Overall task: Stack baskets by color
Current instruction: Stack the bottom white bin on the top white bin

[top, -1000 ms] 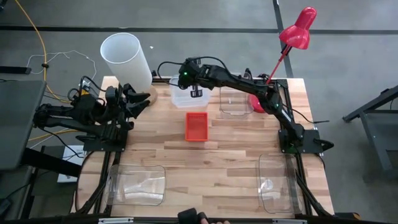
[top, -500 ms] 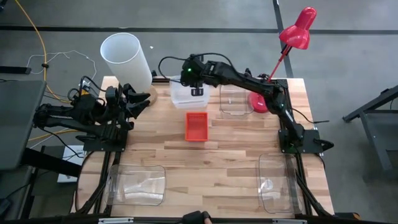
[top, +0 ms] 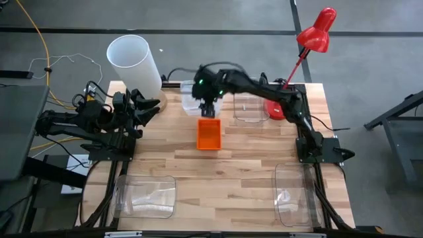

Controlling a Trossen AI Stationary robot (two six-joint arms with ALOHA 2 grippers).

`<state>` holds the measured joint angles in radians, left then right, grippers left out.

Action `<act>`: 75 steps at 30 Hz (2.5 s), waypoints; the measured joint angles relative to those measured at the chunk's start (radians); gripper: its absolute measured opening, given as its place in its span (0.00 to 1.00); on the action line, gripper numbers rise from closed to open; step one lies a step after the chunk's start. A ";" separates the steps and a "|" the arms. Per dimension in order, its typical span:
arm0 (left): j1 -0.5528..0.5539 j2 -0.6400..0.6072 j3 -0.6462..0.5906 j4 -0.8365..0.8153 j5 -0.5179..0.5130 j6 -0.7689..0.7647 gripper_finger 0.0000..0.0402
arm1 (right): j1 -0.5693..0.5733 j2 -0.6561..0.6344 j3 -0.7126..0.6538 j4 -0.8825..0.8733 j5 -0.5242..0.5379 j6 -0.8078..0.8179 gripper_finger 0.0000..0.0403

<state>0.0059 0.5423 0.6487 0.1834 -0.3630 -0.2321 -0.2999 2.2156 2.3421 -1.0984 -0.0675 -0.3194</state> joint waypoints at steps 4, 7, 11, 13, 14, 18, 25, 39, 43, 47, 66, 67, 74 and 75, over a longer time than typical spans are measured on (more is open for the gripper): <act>0.000 0.000 0.000 -0.003 0.000 0.000 0.37 | 0.017 0.057 -0.001 0.032 0.037 0.005 0.51; 0.000 0.000 0.000 -0.003 0.000 0.000 0.37 | 0.013 0.099 -0.001 0.046 0.056 0.027 0.51; 0.000 0.000 0.000 -0.003 0.000 0.000 0.37 | 0.003 0.140 -0.002 0.042 0.094 0.034 0.51; 0.000 0.000 0.000 -0.003 0.000 0.000 0.37 | 0.000 0.155 -0.002 0.037 0.092 0.034 0.51; 0.000 0.000 0.000 -0.003 0.000 0.000 0.37 | -0.001 0.165 -0.002 0.032 0.092 0.033 0.51; 0.000 0.000 0.000 -0.003 0.000 0.000 0.37 | -0.001 0.190 -0.002 0.041 0.117 0.027 0.51; 0.000 0.000 0.000 -0.003 0.000 0.000 0.37 | -0.001 0.202 -0.002 0.044 0.153 0.030 0.48; 0.000 0.000 0.000 -0.003 0.000 0.000 0.37 | -0.001 0.213 -0.001 0.030 0.147 0.031 0.20; 0.000 0.000 0.000 -0.003 0.000 0.000 0.37 | -0.001 0.221 0.000 0.009 0.147 0.031 0.19; 0.000 0.000 0.000 -0.003 0.000 0.000 0.37 | -0.001 0.231 0.002 -0.012 0.156 0.032 0.16; 0.000 0.000 0.000 -0.004 0.001 0.000 0.37 | -0.008 0.167 0.000 0.007 0.155 0.050 0.00; 0.000 0.000 0.000 -0.004 0.000 0.000 0.37 | -0.008 0.163 0.000 0.008 0.139 0.051 0.00; 0.000 0.000 0.000 -0.007 0.000 0.000 0.37 | -0.005 0.141 -0.001 -0.013 0.095 0.052 0.00; 0.000 0.000 0.000 -0.007 0.000 0.000 0.37 | -0.005 0.139 -0.001 -0.017 0.093 0.052 0.00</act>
<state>0.0060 0.5423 0.6486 0.1765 -0.3626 -0.2317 -0.3054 2.3544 2.3413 -1.1150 0.0255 -0.2676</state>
